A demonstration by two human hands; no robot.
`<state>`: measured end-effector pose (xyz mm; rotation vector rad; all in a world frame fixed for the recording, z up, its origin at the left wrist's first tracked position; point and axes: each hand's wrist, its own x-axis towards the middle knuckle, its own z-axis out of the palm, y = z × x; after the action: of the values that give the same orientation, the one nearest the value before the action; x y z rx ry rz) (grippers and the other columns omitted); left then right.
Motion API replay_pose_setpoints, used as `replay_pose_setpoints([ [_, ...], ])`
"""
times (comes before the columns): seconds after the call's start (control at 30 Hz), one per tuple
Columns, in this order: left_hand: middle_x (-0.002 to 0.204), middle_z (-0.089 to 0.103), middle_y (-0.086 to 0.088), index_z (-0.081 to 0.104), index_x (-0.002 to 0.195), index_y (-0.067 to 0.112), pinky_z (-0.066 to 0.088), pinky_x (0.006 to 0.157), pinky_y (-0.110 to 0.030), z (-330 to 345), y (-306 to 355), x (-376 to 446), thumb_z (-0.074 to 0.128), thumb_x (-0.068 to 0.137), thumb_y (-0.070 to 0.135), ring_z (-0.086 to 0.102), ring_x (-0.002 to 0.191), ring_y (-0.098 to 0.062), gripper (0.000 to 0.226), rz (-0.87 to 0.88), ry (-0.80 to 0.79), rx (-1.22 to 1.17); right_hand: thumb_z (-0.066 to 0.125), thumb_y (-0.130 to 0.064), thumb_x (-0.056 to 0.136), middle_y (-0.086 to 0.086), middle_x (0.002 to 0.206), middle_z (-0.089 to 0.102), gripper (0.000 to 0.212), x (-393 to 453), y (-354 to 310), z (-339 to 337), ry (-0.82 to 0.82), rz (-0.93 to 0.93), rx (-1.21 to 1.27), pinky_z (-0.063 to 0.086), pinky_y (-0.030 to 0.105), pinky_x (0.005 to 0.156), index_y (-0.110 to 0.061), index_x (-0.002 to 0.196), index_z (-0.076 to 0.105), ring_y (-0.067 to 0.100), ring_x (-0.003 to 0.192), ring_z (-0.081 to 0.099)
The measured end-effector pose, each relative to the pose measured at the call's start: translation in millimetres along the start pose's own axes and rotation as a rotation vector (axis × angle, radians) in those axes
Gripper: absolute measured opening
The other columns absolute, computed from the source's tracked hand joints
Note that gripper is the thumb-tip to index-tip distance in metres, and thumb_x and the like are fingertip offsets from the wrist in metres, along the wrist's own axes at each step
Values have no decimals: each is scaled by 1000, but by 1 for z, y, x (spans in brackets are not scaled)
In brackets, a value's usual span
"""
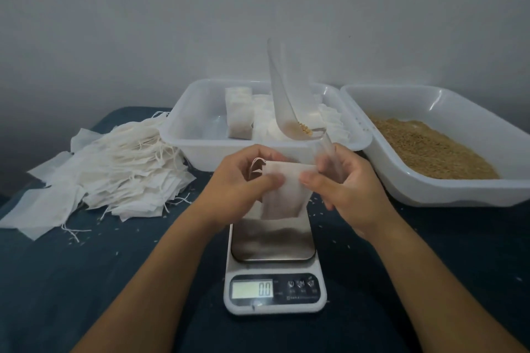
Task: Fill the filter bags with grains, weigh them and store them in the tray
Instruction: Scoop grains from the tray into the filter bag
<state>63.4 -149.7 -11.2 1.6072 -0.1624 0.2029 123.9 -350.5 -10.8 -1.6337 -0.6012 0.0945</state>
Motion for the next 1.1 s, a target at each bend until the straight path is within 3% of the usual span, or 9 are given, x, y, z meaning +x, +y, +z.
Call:
replay_pose_setpoints([
  [0.17,83,65,1,73,95,31,53,56,-26,-12,-2,-1,69,79,17,63,71,-10,22,-164,-179,88,81,-18,83,1,62,51,26,-1,4,6,-59,92,64,40,25,45,-15,77,56,13,47,44],
  [0.27,81,63,0,72,93,35,54,58,-29,-14,-7,1,66,76,21,59,69,-11,22,-198,-121,228,79,-13,88,4,64,53,26,0,11,9,-57,172,-11,40,24,45,-2,84,55,13,48,44],
  [0.37,76,64,23,68,91,42,46,63,-13,-16,-12,4,67,81,19,55,63,1,25,-97,-29,536,82,-22,87,0,64,59,27,1,17,11,-22,183,-142,44,22,47,-8,82,58,8,49,50],
  [0.43,85,66,22,65,93,44,43,63,-9,-17,-14,4,68,84,17,58,69,1,29,-61,-11,656,83,-28,85,-1,71,67,29,2,20,11,1,161,-191,47,20,47,-12,80,60,4,49,55],
  [0.57,96,69,17,68,104,37,45,70,-4,-19,-19,8,72,89,22,62,84,4,21,-48,92,638,83,-40,83,12,103,75,41,5,25,9,81,120,-290,56,31,51,-5,90,62,24,65,70],
  [0.73,89,68,18,68,99,33,46,66,-14,-24,-27,13,70,92,29,63,73,7,9,-69,337,637,78,-46,85,-10,96,74,29,5,22,7,182,36,-272,50,16,48,-22,85,63,3,52,62],
  [0.83,83,67,17,68,97,34,44,64,-13,-29,-30,16,68,92,29,59,64,9,7,-94,445,616,77,-41,89,-15,91,71,18,5,19,5,225,-17,-262,50,16,48,-29,87,63,5,47,61],
  [0.93,80,66,17,69,95,35,40,57,-7,-32,-32,18,66,91,28,56,63,15,8,-124,489,611,76,-36,90,-19,89,71,13,6,19,4,255,-39,-228,49,16,47,-31,89,64,3,47,59],
  [1.1,77,65,16,69,93,34,46,65,-20,-33,-35,19,67,90,30,59,66,5,6,-145,504,621,76,-33,91,-21,95,72,11,7,19,4,282,-38,-194,48,15,46,-32,92,65,-1,52,60],
])
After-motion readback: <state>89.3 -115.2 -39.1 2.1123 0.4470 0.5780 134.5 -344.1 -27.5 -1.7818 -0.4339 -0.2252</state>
